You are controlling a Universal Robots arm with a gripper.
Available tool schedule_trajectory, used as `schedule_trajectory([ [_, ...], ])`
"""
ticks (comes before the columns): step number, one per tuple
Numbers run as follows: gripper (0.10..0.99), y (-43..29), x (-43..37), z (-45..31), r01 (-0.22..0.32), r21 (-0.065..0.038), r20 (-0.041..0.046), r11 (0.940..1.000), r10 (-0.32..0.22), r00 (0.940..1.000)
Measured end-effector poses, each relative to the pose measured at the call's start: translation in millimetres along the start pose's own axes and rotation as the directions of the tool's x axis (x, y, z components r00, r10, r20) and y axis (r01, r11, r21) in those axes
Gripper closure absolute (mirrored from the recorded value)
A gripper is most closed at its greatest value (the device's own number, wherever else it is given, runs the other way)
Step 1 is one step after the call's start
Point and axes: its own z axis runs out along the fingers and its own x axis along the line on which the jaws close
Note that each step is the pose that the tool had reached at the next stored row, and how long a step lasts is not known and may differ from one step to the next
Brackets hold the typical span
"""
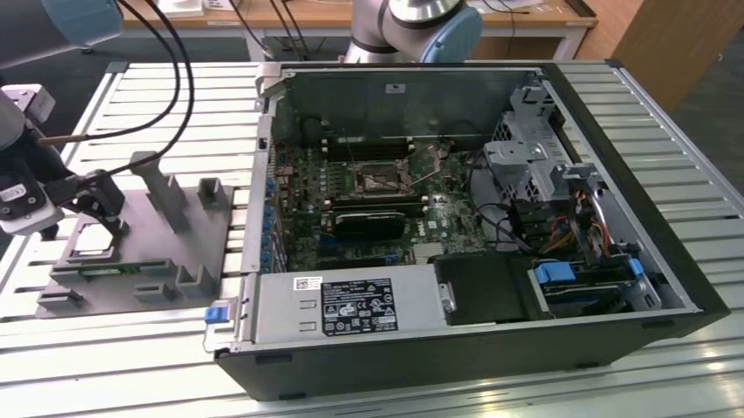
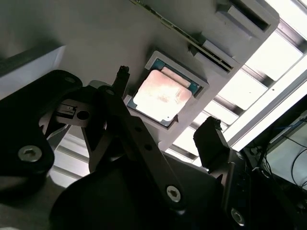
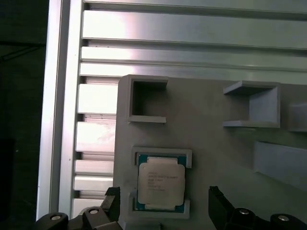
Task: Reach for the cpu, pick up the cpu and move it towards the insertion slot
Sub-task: 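Pick up the cpu and move it towards the insertion slot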
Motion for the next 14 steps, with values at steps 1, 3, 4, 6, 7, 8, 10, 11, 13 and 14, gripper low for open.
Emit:
schedule_trajectory([
  [1,0.267,-0.1,0.0,1.5,0.000,0.000,0.0003,1.0000,0.000,1.0000],
  [3,0.267,-0.3,0.1,4.6,0.000,0.000,0.0011,1.0000,0.000,1.0000],
  [4,0.267,-0.4,0.1,5.9,0.000,0.000,0.0013,1.0000,0.000,1.0000],
  [6,0.267,-0.4,0.5,8.2,0.000,0.000,0.0019,1.0000,0.000,1.0000],
  [7,0.267,-0.5,0.7,9.3,0.000,0.000,0.0020,1.0000,0.000,1.0000],
  [8,0.267,-0.5,0.9,10.4,0.000,0.000,0.0023,1.0000,0.000,1.0000],
  [10,0.267,-0.5,1.2,12.9,0.000,0.000,0.0025,1.0000,0.000,1.0000],
  [11,0.267,-0.6,1.3,14.2,0.000,0.000,0.0024,1.0000,0.000,1.0000],
  [13,0.267,-0.6,1.4,16.6,0.000,0.000,0.0025,1.0000,0.000,1.0000],
  [14,0.267,-0.4,1.4,17.8,0.000,0.000,0.0024,1.0000,0.000,1.0000],
])
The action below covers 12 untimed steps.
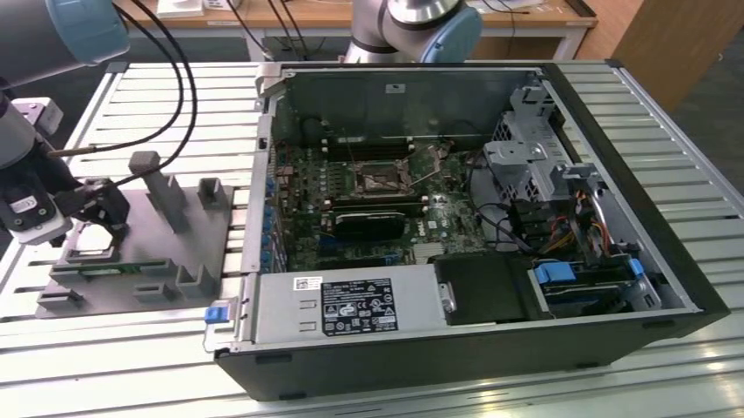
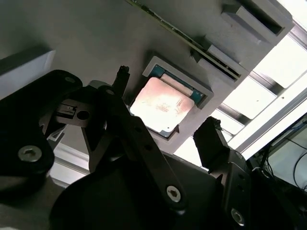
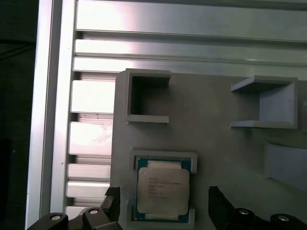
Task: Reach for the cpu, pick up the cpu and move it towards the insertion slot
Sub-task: 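Pick up the cpu and move it towards the insertion slot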
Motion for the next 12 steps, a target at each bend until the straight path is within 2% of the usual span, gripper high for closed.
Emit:
schedule_trajectory([
  [12,0.282,4.1,0.0,5.9,0.000,0.000,-0.0002,1.0000,0.000,1.0000],
])
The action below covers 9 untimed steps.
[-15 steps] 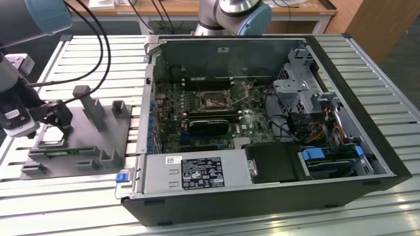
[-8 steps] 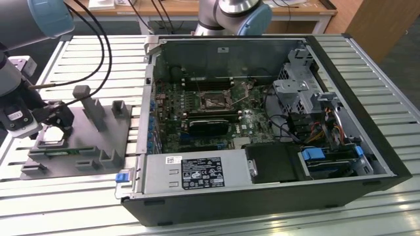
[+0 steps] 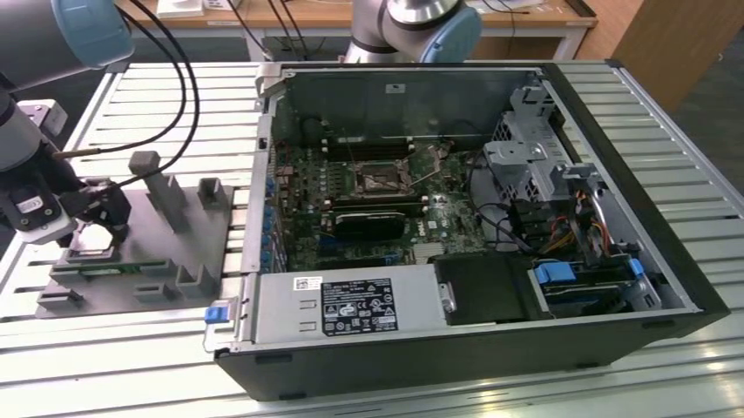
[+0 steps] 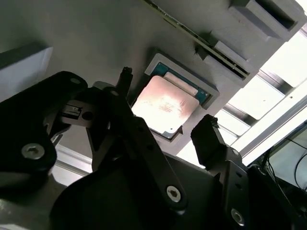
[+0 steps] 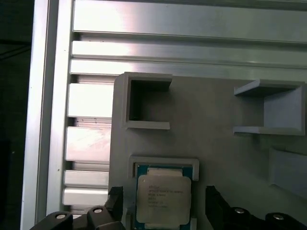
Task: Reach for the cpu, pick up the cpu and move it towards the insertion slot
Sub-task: 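Pick up the cpu and move it towards the insertion slot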
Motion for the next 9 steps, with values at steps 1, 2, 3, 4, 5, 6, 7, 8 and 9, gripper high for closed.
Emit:
schedule_trajectory([
  [1,0.345,0.1,0.0,0.0,0.000,0.000,0.0000,1.0000,0.000,1.0000],
  [2,0.345,0.2,0.0,0.1,0.000,0.000,0.0002,1.0000,0.000,1.0000],
  [3,0.345,0.4,0.0,0.2,0.000,0.000,0.0002,1.0000,0.000,1.0000],
  [4,0.408,0.5,0.0,-0.1,0.000,0.000,0.0000,1.0000,0.000,1.0000],
  [5,0.408,0.7,0.0,-0.5,0.000,0.001,-0.0001,1.0000,0.000,1.0000],
  [6,0.408,0.9,0.0,-1.2,0.000,0.001,0.0000,1.0000,0.000,1.0000],
  [7,0.408,1.1,-0.1,-1.7,0.000,0.002,0.0000,1.0000,0.000,1.0000],
  [8,0.408,1.2,-0.1,-1.7,0.000,0.002,0.0003,1.0000,0.000,1.0000],
  [9,0.408,1.3,-0.1,-1.6,0.000,0.003,0.0004,1.0000,0.000,1.0000],
])
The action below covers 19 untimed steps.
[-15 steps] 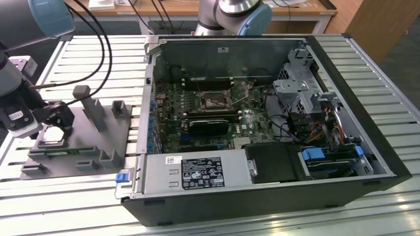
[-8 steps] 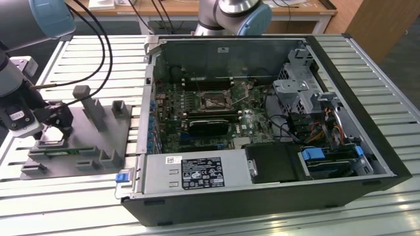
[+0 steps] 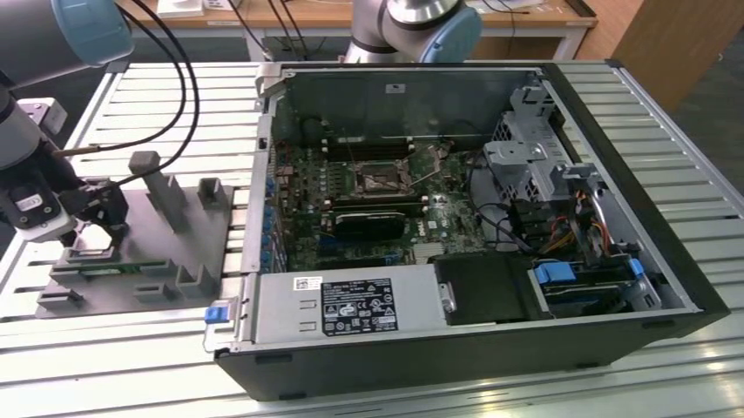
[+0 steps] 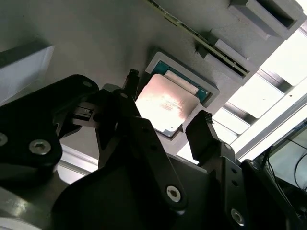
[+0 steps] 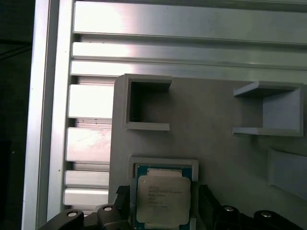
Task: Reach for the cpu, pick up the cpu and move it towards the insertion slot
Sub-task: 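Pick up the cpu and move it towards the insertion slot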
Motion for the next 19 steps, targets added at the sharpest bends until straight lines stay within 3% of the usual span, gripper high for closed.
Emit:
schedule_trajectory([
  [3,0.424,0.1,0.1,-0.2,0.000,0.001,-0.0003,1.0000,0.000,1.0000],
  [5,0.545,0.1,0.1,-0.3,0.000,0.001,-0.0006,1.0000,0.000,1.0000],
  [12,0.557,0.2,0.0,-1.5,0.000,0.001,0.0002,1.0000,0.000,1.0000],
  [19,0.557,0.8,-0.2,-17.6,0.000,0.001,-0.0002,1.0000,0.000,1.0000],
])
